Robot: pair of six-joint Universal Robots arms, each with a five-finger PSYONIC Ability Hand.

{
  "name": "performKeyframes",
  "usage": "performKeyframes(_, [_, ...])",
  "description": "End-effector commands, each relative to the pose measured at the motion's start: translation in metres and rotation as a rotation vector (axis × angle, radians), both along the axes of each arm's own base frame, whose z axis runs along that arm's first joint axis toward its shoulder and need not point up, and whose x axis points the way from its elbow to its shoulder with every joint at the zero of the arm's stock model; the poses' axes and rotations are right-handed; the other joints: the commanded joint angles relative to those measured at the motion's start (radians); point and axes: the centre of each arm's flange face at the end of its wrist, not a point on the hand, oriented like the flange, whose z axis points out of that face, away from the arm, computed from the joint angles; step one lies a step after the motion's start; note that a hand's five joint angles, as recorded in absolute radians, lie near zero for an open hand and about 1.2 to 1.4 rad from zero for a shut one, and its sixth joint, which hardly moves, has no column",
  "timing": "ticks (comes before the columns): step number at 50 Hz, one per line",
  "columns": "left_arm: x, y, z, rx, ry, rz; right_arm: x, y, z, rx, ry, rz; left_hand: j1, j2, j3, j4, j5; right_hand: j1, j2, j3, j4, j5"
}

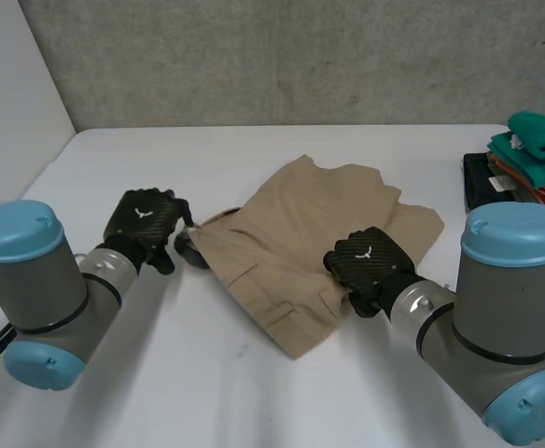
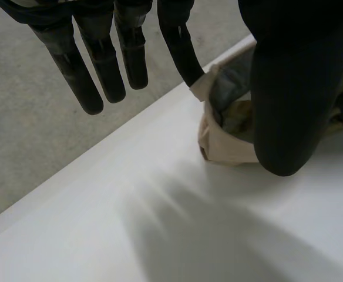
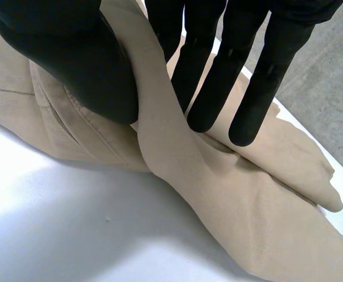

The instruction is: Fold the laundry.

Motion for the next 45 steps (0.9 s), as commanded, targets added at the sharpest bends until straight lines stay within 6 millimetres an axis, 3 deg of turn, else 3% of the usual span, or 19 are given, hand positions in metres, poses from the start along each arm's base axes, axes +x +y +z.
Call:
performKeyframes(1, [-0.008, -0.003, -0.005, -0.040, -0.008, -0.040, 0.003, 0.006, 0.000, 0.009, 0.006, 0.004, -0.094, -0.007, -0.005, 0.007, 0.011, 0.115, 0.069, 0.063, 0.057, 0.062])
performKeyframes(3, [-0.009, -0.004, -0.004, -0.056, 0.003, -0.045, 0.002, 0.006, -0.001, 0.012, 0.012, 0.000, -0.094, -0.007, -0.005, 0.007, 0.011, 0.019, -0.027, -0.033, -0.039, -0.034])
performKeyframes(6, [-0.011, -0.006, -0.003, -0.074, 0.018, -0.047, 0.000, 0.005, 0.000, 0.016, 0.025, -0.015, -0.097, -0.010, -0.008, 0.004, 0.008, -0.611, -0.657, -0.663, -0.669, -0.664])
performKeyframes(9, [-0.012, -0.007, -0.002, -0.086, 0.025, -0.049, -0.003, 0.005, 0.002, 0.032, 0.037, -0.039, -0.100, -0.013, -0.011, 0.001, 0.005, -0.945, -0.991, -0.997, -1.003, -0.998])
performKeyframes(15, [-0.012, -0.003, 0.000, -0.083, 0.024, -0.052, -0.011, 0.004, 0.020, 0.025, 0.021, -0.063, -0.112, -0.025, -0.023, -0.011, -0.007, -0.945, -0.991, -0.997, -1.003, -0.998])
performKeyframes(21, [-0.007, 0.002, 0.008, -0.084, 0.029, -0.050, -0.023, 0.004, 0.051, 0.005, -0.018, -0.077, -0.080, 0.007, 0.009, 0.021, 0.025, -0.945, -0.991, -0.997, -1.003, -0.998])
performKeyframes(23, [-0.005, 0.003, 0.011, -0.091, 0.030, -0.049, -0.026, 0.004, 0.055, 0.008, -0.021, -0.076, 0.090, 0.177, 0.179, 0.191, 0.195, -0.945, -0.991, -0.997, -1.003, -0.998])
performKeyframes(24, [-0.002, 0.004, 0.014, -0.092, 0.031, -0.041, -0.028, 0.005, 0.058, 0.017, -0.019, -0.069, 0.297, 0.384, 0.386, 0.398, 0.402, -0.945, -0.991, -0.997, -1.003, -0.998])
performKeyframes(27, [0.006, 0.008, 0.020, -0.083, 0.037, -0.025, -0.030, 0.005, 0.058, 0.034, -0.014, -0.061, 0.408, 0.495, 0.497, 0.509, 0.513, -0.945, -0.991, -0.997, -1.003, -0.998])
performKeyframes(30, [0.014, 0.011, 0.028, -0.082, 0.054, -0.009, -0.031, 0.004, 0.057, 0.035, -0.008, -0.065, 0.288, 0.375, 0.377, 0.389, 0.393, -0.945, -0.991, -0.997, -1.003, -0.998])
performKeyframes(31, [0.018, 0.013, 0.033, -0.072, 0.074, -0.004, -0.032, 0.001, 0.054, 0.041, -0.001, -0.070, 0.014, 0.101, 0.103, 0.115, 0.119, -0.945, -0.991, -0.997, -1.003, -0.998])
performKeyframes(33, [0.020, 0.019, 0.040, -0.050, 0.107, -0.017, -0.033, -0.002, 0.049, 0.050, 0.006, -0.071, -0.310, -0.222, -0.220, -0.209, -0.205, -0.945, -0.991, -0.997, -1.003, -0.998])
performKeyframes(40, [0.023, 0.018, 0.035, 0.002, 0.144, -0.065, -0.031, -0.003, 0.038, 0.077, 0.019, -0.069, -0.353, -0.266, -0.264, -0.252, -0.248, -0.945, -0.991, -0.997, -1.003, -0.998])
performKeyframes(45, [0.019, -0.008, 0.011, -0.015, 0.096, -0.082, -0.029, 0.000, 0.035, 0.075, 0.019, -0.061, -0.353, -0.266, -0.264, -0.252, -0.248, -0.945, -0.991, -0.997, -1.003, -0.998])
